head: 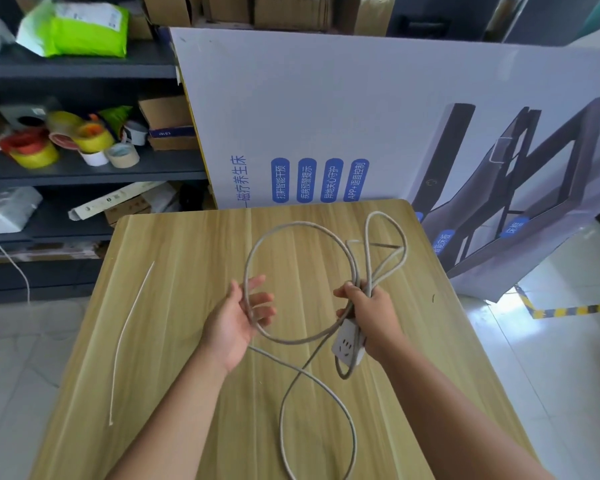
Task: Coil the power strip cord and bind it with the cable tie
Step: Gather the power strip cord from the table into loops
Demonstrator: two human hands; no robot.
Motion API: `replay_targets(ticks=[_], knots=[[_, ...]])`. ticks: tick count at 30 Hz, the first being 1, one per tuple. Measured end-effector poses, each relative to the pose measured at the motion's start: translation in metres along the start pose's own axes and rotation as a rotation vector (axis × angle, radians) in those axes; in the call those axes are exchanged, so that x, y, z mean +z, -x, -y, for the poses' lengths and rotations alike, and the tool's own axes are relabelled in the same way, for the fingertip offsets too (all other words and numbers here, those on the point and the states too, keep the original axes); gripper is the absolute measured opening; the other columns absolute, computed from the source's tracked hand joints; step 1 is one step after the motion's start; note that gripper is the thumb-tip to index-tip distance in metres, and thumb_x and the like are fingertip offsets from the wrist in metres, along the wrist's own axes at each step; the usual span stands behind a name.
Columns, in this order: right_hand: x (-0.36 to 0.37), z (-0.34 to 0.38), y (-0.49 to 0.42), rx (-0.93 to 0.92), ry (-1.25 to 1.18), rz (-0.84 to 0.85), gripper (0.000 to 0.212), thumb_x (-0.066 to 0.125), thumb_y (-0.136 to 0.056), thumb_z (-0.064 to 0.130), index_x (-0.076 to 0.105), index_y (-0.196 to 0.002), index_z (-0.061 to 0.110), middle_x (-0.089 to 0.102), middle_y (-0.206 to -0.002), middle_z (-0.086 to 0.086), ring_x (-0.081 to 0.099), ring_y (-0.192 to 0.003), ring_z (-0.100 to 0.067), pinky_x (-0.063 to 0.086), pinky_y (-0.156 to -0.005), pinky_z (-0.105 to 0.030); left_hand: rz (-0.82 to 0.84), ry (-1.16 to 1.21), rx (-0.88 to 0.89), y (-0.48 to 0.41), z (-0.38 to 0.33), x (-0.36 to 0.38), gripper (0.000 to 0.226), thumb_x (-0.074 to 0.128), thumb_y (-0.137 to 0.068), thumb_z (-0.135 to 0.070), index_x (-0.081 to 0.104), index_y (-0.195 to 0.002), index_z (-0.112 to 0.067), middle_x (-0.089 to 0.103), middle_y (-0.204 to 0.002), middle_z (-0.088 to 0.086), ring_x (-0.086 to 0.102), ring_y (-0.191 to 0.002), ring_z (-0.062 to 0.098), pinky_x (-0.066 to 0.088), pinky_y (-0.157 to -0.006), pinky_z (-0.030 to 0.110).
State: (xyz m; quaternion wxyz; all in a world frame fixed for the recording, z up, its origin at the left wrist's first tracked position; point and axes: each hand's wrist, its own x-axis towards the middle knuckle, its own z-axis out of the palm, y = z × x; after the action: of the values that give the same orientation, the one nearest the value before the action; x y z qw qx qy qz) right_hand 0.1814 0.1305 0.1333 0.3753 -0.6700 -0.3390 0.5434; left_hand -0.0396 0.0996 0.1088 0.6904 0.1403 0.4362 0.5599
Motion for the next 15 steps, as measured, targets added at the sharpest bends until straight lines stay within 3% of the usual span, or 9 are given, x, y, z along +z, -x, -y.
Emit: replay_targets(ticks=[2,4,6,9,12,14,15], knots=[[0.001,-0.001,0.001,-0.044,0.241,0.039,0.018,0.061,-0.095,0.033,0.073,-0.092,0.020,0.065,-0.074,-0.001,0.059,-0.061,-0.017,0.051,-0.061,-0.033,-0.115,-0.166,0.117,-0.001,0.010,0.012,0.033,0.043,-0.103,-0.019,0.060,-0.129,-0.010,0.061,-0.075,0.004,0.057,-0.062,0.015,0.051,-0.061,0.028],[0.005,-0.003,0.004,-0.126,0.313,0.118,0.016,0.062,-0.095,0.033,0.074,-0.095,0.022,0.063,-0.072,0.004,0.058,-0.063,-0.012,0.046,-0.059,-0.027,-0.171,-0.331,0.170,-0.004,0.019,0.027,0.031,0.044,-0.103,-0.015,0.059,-0.130,-0.018,0.059,-0.082,0.004,0.058,-0.064,0.013,0.054,-0.064,0.031],[0.010,-0.004,0.006,-0.172,0.236,0.243,0.017,0.059,-0.097,0.029,0.073,-0.106,0.022,0.071,-0.093,0.014,0.066,-0.089,-0.007,0.049,-0.072,-0.022,-0.158,-0.459,0.176,-0.006,0.024,0.035,0.033,0.044,-0.103,-0.025,0.053,-0.135,-0.022,0.064,-0.099,0.001,0.066,-0.082,0.014,0.058,-0.079,0.040],[0.018,-0.011,0.003,-0.193,0.107,0.391,0.017,0.056,-0.100,0.025,0.070,-0.110,0.023,0.073,-0.119,0.008,0.063,-0.118,-0.009,0.048,-0.104,-0.037,-0.058,-0.618,0.108,-0.006,0.027,0.045,0.053,0.043,-0.095,-0.053,0.051,-0.140,-0.026,0.059,-0.135,-0.010,0.056,-0.122,0.008,0.049,-0.102,0.045],[0.024,-0.018,0.001,-0.225,0.144,0.460,0.018,0.055,-0.099,0.026,0.064,-0.115,0.025,0.073,-0.117,0.000,0.066,-0.114,-0.014,0.048,-0.105,-0.044,0.043,-0.650,0.005,-0.011,0.033,0.056,0.061,0.036,-0.091,-0.069,0.054,-0.137,-0.032,0.058,-0.138,-0.011,0.052,-0.127,0.007,0.037,-0.112,0.043],[0.028,-0.020,0.002,-0.257,0.183,0.480,0.033,0.056,-0.099,0.030,0.054,-0.132,0.029,0.071,-0.118,0.002,0.066,-0.113,-0.012,0.051,-0.100,-0.040,0.049,-0.570,-0.069,-0.017,0.041,0.059,0.085,0.037,-0.078,-0.085,0.039,-0.147,-0.035,0.049,-0.148,-0.008,0.046,-0.134,0.008,0.031,-0.115,0.041],[0.030,-0.019,0.003,-0.258,0.173,0.475,0.037,0.057,-0.099,0.031,0.051,-0.135,0.029,0.072,-0.117,0.003,0.067,-0.111,-0.012,0.053,-0.097,-0.037,0.059,-0.548,-0.076,-0.016,0.042,0.061,0.087,0.036,-0.080,-0.083,0.025,-0.153,-0.038,0.039,-0.152,-0.012,0.040,-0.135,0.005,0.031,-0.113,0.035]])
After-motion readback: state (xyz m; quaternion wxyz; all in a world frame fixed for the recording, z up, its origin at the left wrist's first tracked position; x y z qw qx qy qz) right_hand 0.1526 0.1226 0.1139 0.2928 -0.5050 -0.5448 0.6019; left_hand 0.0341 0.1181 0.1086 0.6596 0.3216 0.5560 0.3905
